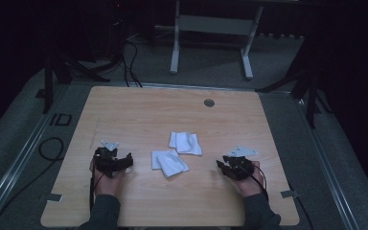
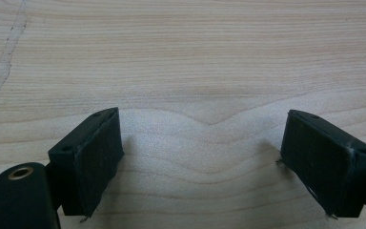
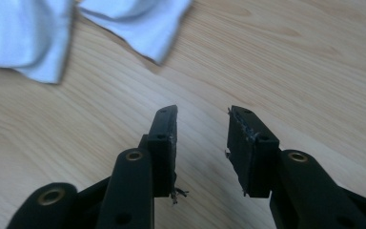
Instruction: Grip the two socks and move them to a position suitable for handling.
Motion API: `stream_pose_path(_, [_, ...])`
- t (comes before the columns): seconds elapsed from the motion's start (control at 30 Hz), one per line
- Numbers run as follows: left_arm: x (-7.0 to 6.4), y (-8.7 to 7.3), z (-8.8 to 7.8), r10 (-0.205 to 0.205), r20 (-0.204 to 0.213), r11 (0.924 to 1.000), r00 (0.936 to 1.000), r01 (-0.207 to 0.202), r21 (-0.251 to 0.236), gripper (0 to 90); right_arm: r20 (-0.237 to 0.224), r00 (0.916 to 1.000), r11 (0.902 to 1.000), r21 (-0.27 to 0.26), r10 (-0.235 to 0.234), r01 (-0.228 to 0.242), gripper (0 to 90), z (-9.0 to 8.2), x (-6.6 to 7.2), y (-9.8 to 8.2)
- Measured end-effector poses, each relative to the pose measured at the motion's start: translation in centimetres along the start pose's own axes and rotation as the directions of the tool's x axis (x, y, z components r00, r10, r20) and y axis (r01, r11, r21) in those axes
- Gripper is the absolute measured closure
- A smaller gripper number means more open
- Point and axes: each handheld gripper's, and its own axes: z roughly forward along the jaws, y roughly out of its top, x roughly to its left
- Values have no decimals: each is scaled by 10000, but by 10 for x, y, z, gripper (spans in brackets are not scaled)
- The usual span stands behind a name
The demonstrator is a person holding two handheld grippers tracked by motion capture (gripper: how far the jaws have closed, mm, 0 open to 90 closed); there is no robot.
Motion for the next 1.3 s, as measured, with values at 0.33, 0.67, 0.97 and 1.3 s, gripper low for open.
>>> stream_pose_path(0.33, [0,0,0,24,17,10000,10000,-24,12,139,-440,9939,9949,14,-1011,1013,634,13,26,20])
stream_pose_path(0.67, [0,0,0,50,41,10000,10000,-50,2,139,-1091,9793,9853,-271,-1706,1686,742,30,53,45])
stream_pose_path(0.97, [0,0,0,42,41,10000,10000,-42,-5,139,-1734,9542,9698,-468,-2437,2392,859,49,79,71])
stream_pose_path(1.3, [0,0,0,52,41,10000,10000,-52,-3,139,-1956,9542,9692,524,-2262,2405,891,83,88,75])
